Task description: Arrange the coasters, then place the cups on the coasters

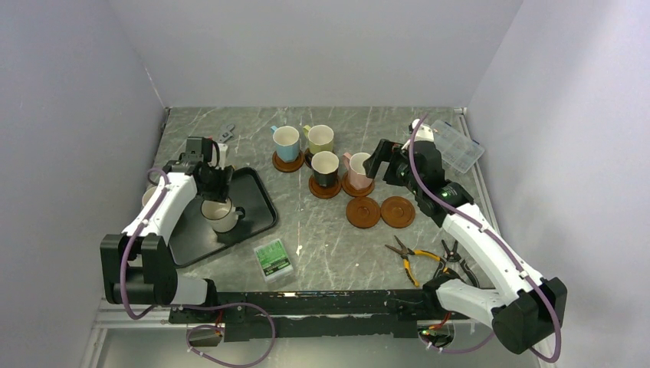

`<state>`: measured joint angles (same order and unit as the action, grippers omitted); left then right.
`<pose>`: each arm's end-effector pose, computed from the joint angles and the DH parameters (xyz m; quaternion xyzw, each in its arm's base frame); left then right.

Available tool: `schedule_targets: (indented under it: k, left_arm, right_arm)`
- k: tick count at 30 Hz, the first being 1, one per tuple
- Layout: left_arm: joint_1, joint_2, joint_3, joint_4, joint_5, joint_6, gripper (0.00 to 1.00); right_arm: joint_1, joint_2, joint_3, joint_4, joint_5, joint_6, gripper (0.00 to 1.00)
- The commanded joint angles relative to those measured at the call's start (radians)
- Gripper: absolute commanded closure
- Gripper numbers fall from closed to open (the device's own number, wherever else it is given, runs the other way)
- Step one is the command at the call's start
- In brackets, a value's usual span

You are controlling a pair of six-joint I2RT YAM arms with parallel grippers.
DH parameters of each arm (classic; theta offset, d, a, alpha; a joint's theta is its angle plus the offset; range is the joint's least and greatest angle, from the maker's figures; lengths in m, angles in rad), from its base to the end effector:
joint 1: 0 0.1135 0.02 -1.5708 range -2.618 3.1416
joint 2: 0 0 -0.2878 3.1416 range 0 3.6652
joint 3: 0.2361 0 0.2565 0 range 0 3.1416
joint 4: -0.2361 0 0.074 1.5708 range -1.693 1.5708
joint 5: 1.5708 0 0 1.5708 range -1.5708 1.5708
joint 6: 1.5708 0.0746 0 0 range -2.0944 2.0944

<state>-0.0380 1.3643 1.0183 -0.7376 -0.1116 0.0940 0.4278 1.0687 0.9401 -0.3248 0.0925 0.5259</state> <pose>0.2854 -0.0025 0.2362 0.0505 0.9677 0.0608 0.2392 0.2484 0.1057 0.3283 0.0660 0.8448 0.2082 0.4884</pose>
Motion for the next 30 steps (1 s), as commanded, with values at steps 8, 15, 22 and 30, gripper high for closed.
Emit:
schedule_targets:
  k: [8, 15, 22, 30]
  left_arm:
    - [-0.008, 0.061, 0.024, 0.136, 0.122, 0.115, 0.34]
    - [-0.013, 0.094, 0.054, 0.106, 0.071, 0.079, 0.59]
    - [-0.021, 0.080, 0.082, -0.055, 0.016, -0.121, 0.76]
    - [-0.022, 0.038, 0.055, -0.051, 0.061, -0.156, 0.39]
  right_arm:
    - [-0.006, -0.027, -0.015, 0.001, -0.008, -0.016, 0.00]
    - [-0.007, -0.041, -0.017, -0.004, -0.014, -0.020, 0.00]
    - [-0.007, -0.034, -0.024, -0.001, -0.013, -0.016, 0.00]
    - [-0.007, -0.015, -0.021, 0.006, -0.032, -0.008, 0.00]
